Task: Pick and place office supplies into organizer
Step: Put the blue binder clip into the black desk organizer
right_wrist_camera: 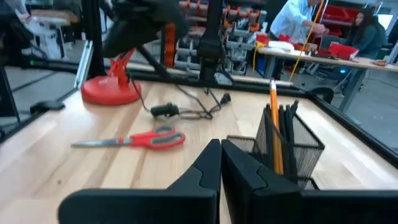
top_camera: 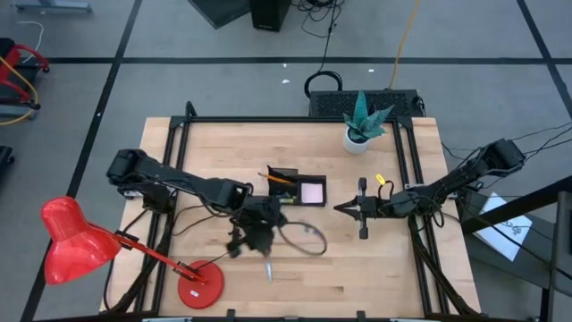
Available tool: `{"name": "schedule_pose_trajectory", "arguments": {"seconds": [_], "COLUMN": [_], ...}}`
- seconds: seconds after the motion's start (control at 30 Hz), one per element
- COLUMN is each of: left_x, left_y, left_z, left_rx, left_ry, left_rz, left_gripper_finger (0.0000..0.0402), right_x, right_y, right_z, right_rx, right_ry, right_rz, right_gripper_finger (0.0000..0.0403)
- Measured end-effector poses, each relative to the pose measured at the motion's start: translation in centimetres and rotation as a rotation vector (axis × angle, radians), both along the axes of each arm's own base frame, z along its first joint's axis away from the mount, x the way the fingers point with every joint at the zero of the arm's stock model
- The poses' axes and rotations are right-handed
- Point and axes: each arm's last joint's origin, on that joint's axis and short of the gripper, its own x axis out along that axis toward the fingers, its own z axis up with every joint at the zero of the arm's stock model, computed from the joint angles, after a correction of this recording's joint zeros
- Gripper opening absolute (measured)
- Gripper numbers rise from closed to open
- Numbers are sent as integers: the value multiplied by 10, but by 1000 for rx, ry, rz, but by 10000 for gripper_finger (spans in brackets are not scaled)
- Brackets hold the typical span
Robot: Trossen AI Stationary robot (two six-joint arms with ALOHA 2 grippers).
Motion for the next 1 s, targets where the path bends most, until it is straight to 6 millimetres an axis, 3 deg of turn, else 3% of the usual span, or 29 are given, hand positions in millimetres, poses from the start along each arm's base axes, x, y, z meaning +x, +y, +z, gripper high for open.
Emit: {"name": "schedule_pose_trajectory", "arguments": {"seconds": [0.1,0.3,0.53,0.63,0.8,1.0], "left_x": [-5,2,34,52,70,77], "left_y": [-2,4,27,37,47,49], "left_z": [2,2,3,-25,-83,-103], "left_rx": [-69,-9,-13,-56,-36,-19], "left_ry": [-7,-34,-130,-87,57,95], "left_rz": [-102,8,497,598,588,594], "left_gripper_finger": [47,47,46,46,46,46], "right_x": [0,0,0,0,0,0], "right_y": [0,0,0,0,0,0], "right_z": [0,0,0,0,1,1], "right_rx": [0,-2,-2,-3,3,-2], "right_ry": [1,0,0,-1,-8,-8], "right_rz": [-1,-1,-1,-2,-3,-4], "right_gripper_finger": [4,4,4,4,4,4]}}
